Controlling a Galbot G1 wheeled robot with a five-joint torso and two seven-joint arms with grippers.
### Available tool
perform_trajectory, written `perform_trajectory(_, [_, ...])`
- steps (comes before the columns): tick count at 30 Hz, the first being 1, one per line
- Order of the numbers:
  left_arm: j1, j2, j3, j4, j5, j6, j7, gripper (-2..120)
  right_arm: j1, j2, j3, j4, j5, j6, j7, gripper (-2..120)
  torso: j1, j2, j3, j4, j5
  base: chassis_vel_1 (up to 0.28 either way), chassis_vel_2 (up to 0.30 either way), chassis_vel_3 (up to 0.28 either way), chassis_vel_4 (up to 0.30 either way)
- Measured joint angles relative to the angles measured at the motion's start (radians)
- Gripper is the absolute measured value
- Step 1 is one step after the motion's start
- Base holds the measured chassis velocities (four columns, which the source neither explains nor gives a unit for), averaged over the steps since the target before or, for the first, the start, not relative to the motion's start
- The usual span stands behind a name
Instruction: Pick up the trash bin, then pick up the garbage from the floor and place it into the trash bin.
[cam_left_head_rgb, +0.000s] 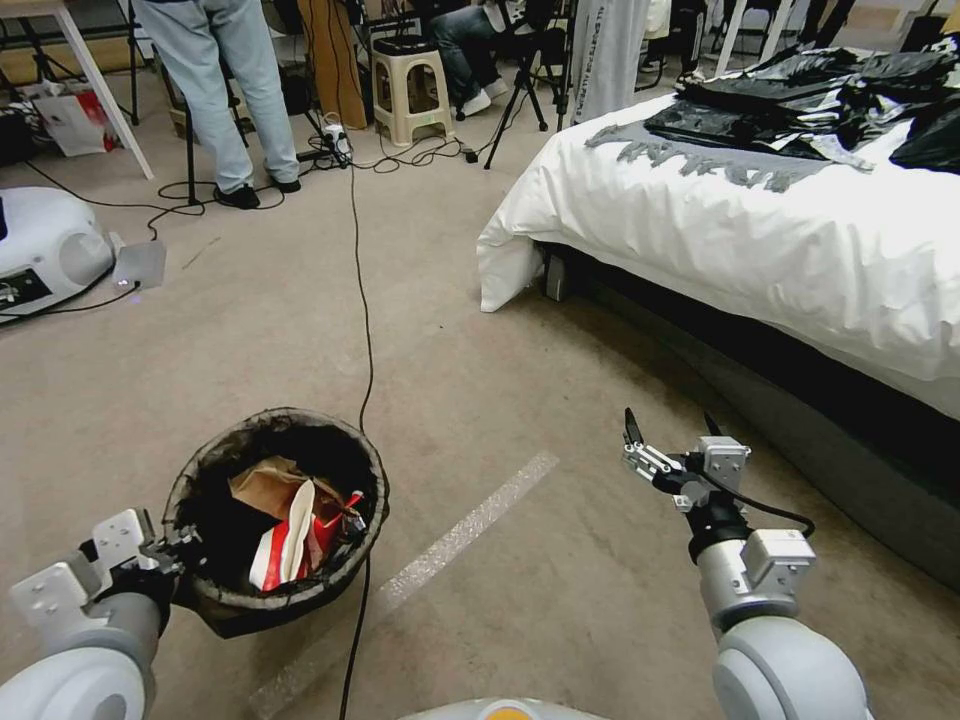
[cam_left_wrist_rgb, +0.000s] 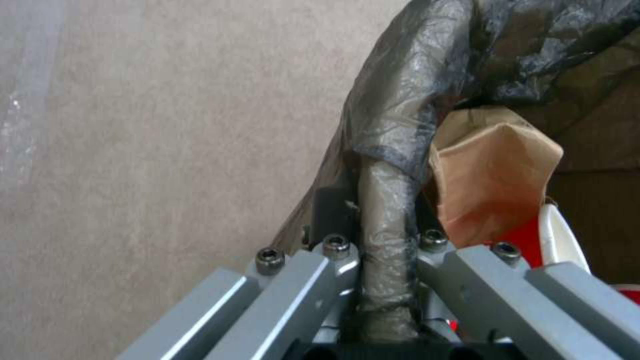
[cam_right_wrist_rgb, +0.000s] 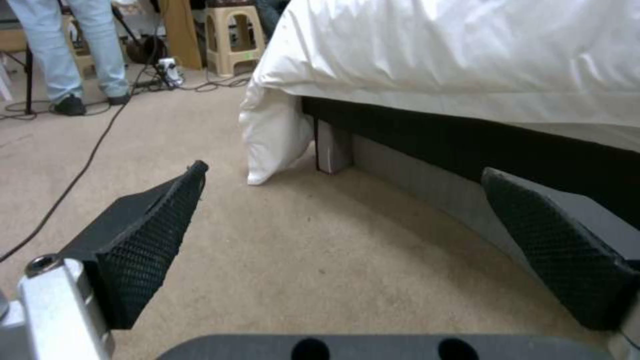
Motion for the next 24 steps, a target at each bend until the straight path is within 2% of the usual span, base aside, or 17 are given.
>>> perform_trajectory(9, [0.0,-0.017,-0.009,0.061,-0.048,0.0,-0.013,1,0.001,-0.001,-0.008,-0.002,-0.003,0.001,0.0,100,0.0,0.0,0.0,0.0001,0.0,0.0,0.0,0.0,0.0])
perform_trajectory(24, [-0.01,-0.021,0.004,0.161,-0.056,0.0,-0.018,1,-0.004,0.0,-0.01,-0.001,-0.012,0.001,0.0,100,0.0,0.0,0.0,0.0,0.0,0.0,0.0,0.0,0.0])
